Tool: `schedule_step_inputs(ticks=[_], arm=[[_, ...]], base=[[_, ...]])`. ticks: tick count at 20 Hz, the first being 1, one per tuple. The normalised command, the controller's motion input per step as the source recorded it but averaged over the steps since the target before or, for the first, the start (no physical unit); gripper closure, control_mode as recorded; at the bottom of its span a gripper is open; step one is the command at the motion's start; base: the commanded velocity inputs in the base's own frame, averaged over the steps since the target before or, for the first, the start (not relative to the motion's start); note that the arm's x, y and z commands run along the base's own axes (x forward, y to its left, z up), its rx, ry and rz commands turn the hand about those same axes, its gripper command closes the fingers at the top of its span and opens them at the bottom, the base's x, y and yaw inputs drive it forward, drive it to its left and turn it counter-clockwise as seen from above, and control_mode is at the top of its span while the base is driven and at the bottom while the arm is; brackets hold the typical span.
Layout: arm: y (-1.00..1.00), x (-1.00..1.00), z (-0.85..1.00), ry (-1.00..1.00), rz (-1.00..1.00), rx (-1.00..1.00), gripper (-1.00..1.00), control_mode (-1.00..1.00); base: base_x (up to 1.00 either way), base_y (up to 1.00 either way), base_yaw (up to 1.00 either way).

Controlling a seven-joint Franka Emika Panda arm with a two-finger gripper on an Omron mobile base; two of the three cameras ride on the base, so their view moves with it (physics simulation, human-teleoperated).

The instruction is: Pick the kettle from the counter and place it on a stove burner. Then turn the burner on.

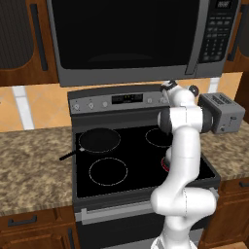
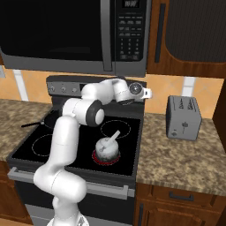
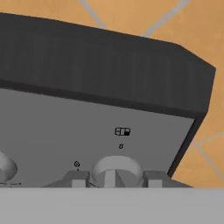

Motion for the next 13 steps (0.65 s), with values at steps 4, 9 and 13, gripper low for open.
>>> schedule_step_inputs(ticks=[4, 9, 13], arm=[[0.00, 0.18, 0.00, 0.00, 0.34, -0.33, 1.00, -1.00], [0.00, 0.01, 0.00, 0.00, 0.29, -0.23, 1.00, -1.00], [0.00, 0.00, 0.00, 0.00, 0.24, -0.19, 1.00, -1.00]], base=[[0.00, 0.00, 0.00], [0.00, 0.00, 0.00], [0.00, 0.00, 0.00]])
